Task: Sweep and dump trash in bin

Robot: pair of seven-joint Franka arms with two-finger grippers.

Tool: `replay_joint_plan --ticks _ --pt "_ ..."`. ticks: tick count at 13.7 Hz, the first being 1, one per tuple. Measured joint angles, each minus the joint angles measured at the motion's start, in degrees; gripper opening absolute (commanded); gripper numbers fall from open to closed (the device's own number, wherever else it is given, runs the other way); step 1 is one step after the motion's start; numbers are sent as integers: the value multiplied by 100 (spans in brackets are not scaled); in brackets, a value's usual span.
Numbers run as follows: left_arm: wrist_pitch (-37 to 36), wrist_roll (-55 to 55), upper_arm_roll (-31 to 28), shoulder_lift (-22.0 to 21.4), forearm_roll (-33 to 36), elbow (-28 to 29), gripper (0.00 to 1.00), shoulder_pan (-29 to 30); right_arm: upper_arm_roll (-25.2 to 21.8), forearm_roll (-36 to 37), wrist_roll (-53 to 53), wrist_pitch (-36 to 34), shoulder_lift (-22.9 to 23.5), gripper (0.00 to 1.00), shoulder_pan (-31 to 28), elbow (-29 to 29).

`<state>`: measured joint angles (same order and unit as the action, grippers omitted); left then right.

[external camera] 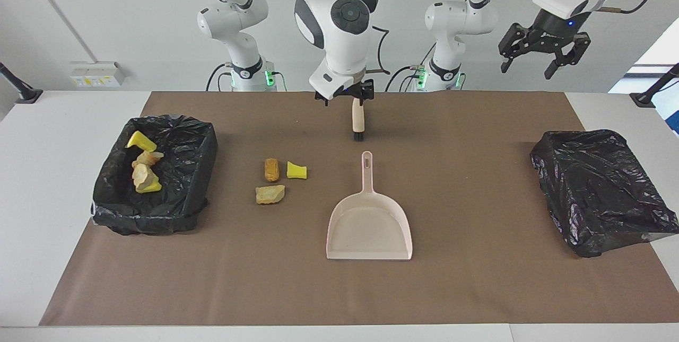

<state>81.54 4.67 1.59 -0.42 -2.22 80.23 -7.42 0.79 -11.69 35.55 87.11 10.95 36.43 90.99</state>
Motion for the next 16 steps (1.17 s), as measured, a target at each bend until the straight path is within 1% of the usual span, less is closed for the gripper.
replay_joint_plan --ticks 1,3,4,5,6,8,12,15,16 --pt "192 0 18 74 -1 82 100 -62 7 -202 90 326 -293 100 140 537" --pt "668 -61 35 245 -6 338 100 -299 20 -364 361 1404 -933 100 524 1870" --pt "892 -173 41 343 -7 449 100 -461 25 -405 462 1768 -1187 100 702 2419" --pt "1170 -358 46 469 -8 554 100 -651 26 -507 566 2066 -1382 100 884 2886" --pt "1458 -578 52 615 -8 640 100 -836 28 -571 701 2348 -1468 100 1063 3204" --pt "1970 -1046 60 954 -8 747 100 -1174 33 -603 952 2820 -1462 100 1418 3613" --pt "2636 -1686 60 1661 73 794 100 -1787 31 -625 1411 3607 -1325 100 1901 4082" --pt "3252 -2271 62 2172 167 826 100 -2146 30 -633 1547 3733 -1172 100 2039 4143" --pt "3377 -2351 59 2277 171 877 100 -2214 29 -640 1598 3733 -1169 98 2040 4170"
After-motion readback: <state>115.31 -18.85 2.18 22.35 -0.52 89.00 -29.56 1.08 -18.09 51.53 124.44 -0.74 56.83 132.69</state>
